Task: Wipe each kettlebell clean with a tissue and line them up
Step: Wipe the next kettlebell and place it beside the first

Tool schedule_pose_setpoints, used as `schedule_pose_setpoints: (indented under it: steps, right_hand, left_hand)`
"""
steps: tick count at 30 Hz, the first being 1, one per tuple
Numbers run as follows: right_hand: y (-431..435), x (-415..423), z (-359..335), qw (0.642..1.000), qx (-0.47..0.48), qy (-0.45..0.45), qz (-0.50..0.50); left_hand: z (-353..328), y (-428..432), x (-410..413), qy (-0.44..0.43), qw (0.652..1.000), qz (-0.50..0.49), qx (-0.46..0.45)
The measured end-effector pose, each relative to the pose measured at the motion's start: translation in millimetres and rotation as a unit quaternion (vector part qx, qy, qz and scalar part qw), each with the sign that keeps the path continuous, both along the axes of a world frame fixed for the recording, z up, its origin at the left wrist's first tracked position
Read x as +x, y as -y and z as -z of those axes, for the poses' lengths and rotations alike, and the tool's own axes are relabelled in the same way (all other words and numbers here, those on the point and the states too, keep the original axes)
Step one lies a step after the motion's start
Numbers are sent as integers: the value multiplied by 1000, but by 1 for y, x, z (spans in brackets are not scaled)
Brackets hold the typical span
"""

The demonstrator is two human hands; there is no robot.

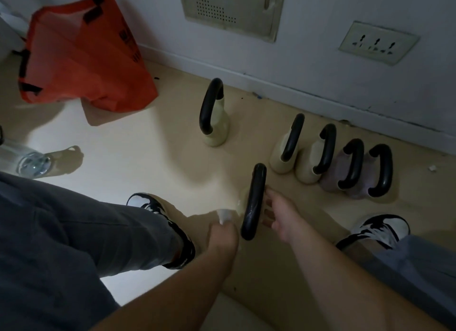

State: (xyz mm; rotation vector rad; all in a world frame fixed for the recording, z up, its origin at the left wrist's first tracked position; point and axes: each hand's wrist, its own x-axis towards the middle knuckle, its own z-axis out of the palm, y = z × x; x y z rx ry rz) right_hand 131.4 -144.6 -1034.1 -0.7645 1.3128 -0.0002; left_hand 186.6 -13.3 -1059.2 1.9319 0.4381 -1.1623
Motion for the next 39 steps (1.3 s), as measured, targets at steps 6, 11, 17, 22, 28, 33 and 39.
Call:
schedule_pose_setpoints:
  steps: [6, 11, 17, 22, 28, 33, 39]
  right_hand:
    - [8, 0, 13, 999, 14, -10, -49]
    - [15, 3, 11, 998, 46, 1, -50]
    - [24, 4, 21, 998, 46, -28, 23]
    - [24, 3, 4, 996, 86, 8, -37]
    - [20, 0, 20, 999, 38, -15, -17]
    - [15, -1, 25, 999, 31, -29, 13]
    - [1, -8, 11, 999, 29, -35, 15]
  left_hand:
    - [-40, 85, 59, 269, 937, 204, -87]
    - [-35, 135, 70, 259, 818, 504, -96]
    - [-14, 104, 92, 357, 654, 643, -177]
    - [-25, 148, 93, 168, 833, 523, -56]
    - [-25, 115, 85, 347, 695, 614, -139]
    - [-17, 38, 77, 494, 453, 706, -229]
    - [-32, -1, 53, 511, 408, 726, -213]
